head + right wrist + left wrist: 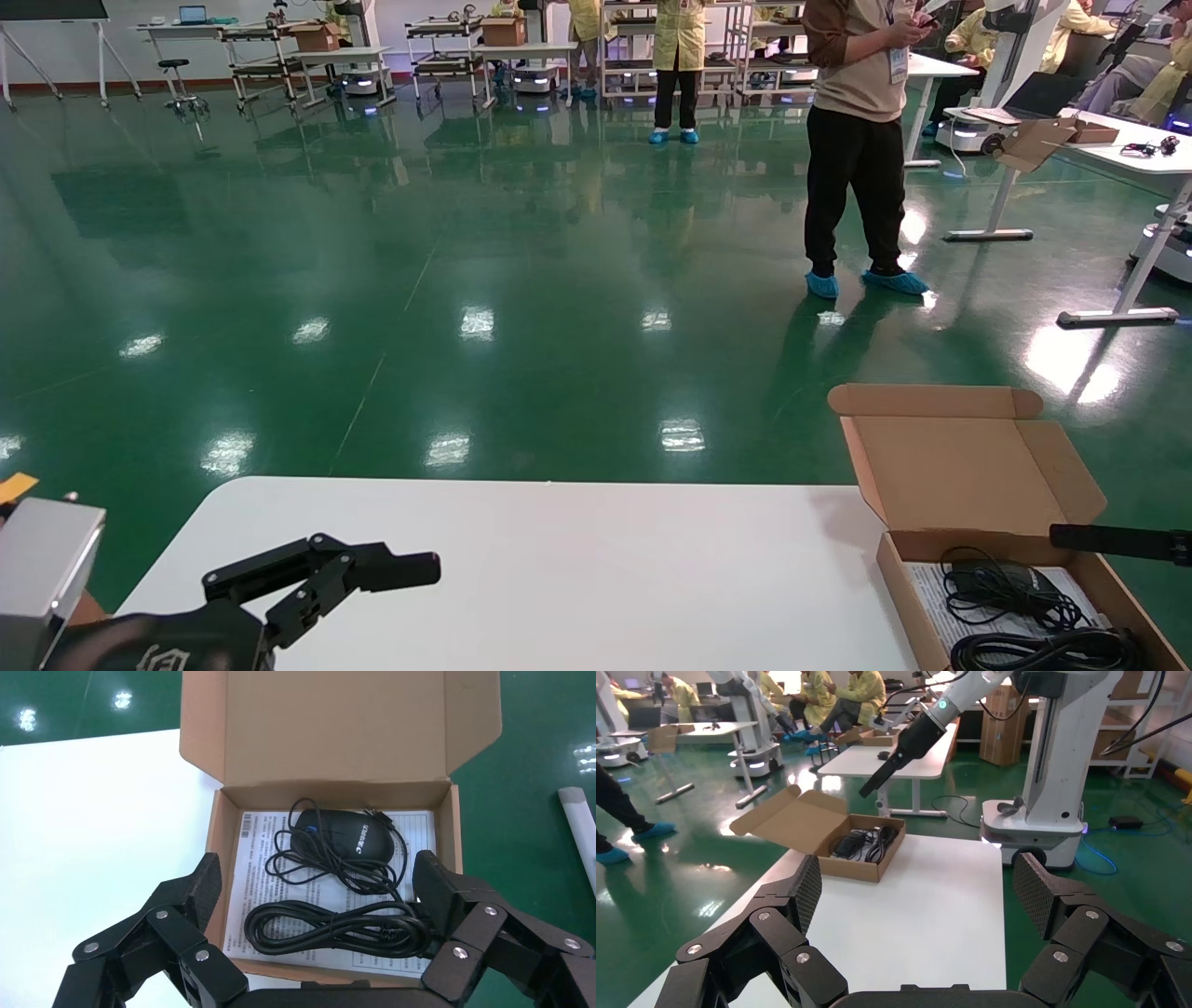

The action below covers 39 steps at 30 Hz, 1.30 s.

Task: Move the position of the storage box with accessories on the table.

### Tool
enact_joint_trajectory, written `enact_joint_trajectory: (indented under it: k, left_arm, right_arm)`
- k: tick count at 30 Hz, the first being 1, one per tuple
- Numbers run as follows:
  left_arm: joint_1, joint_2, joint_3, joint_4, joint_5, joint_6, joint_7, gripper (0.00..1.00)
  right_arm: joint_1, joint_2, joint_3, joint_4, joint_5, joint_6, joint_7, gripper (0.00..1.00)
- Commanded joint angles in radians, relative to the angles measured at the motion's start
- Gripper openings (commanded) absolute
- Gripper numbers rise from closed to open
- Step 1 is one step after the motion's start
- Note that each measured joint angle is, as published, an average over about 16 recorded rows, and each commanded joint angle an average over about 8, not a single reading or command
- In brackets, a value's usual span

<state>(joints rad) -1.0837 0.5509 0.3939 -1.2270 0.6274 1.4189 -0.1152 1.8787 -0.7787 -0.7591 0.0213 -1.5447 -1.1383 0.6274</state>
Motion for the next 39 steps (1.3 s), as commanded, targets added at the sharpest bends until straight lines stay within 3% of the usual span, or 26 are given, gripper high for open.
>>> enact_joint_trajectory:
  k: [1, 17, 39]
  left_arm:
    - [0.000, 0.000, 0.000, 0.000, 0.000, 0.000, 0.000, 1.00]
    - [0.000, 0.000, 0.000, 0.000, 0.000, 0.000, 0.000, 1.00]
    - [0.000, 0.000, 0.000, 0.000, 0.000, 0.000, 0.000, 1.00]
  right_arm:
    - [-0.001, 0.000, 0.000, 0.000, 0.000, 0.002, 0.000, 1.00]
    - [-0.032, 0.002, 0.015, 0.035, 0.024, 0.004, -0.013, 1.00]
    - [-0.315, 0.063, 0.185, 0.484, 0.313, -0.128, -0.169, 1.00]
